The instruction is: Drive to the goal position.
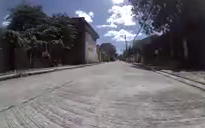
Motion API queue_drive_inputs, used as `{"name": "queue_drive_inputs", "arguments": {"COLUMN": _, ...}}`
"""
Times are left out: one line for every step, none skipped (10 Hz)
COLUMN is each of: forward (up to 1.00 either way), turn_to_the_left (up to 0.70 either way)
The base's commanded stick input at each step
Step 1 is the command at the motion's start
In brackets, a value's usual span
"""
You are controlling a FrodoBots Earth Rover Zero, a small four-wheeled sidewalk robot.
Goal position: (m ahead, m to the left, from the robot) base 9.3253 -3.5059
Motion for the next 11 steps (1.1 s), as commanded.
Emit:
{"name": "queue_drive_inputs", "arguments": {"forward": 1.0, "turn_to_the_left": -0.31}}
{"name": "queue_drive_inputs", "arguments": {"forward": 1.0, "turn_to_the_left": -0.4}}
{"name": "queue_drive_inputs", "arguments": {"forward": 1.0, "turn_to_the_left": -0.4}}
{"name": "queue_drive_inputs", "arguments": {"forward": 1.0, "turn_to_the_left": -0.4}}
{"name": "queue_drive_inputs", "arguments": {"forward": 1.0, "turn_to_the_left": -0.4}}
{"name": "queue_drive_inputs", "arguments": {"forward": 1.0, "turn_to_the_left": -0.4}}
{"name": "queue_drive_inputs", "arguments": {"forward": 1.0, "turn_to_the_left": -0.4}}
{"name": "queue_drive_inputs", "arguments": {"forward": 1.0, "turn_to_the_left": -0.4}}
{"name": "queue_drive_inputs", "arguments": {"forward": 1.0, "turn_to_the_left": -0.4}}
{"name": "queue_drive_inputs", "arguments": {"forward": 1.0, "turn_to_the_left": -0.4}}
{"name": "queue_drive_inputs", "arguments": {"forward": 1.0, "turn_to_the_left": -0.15}}
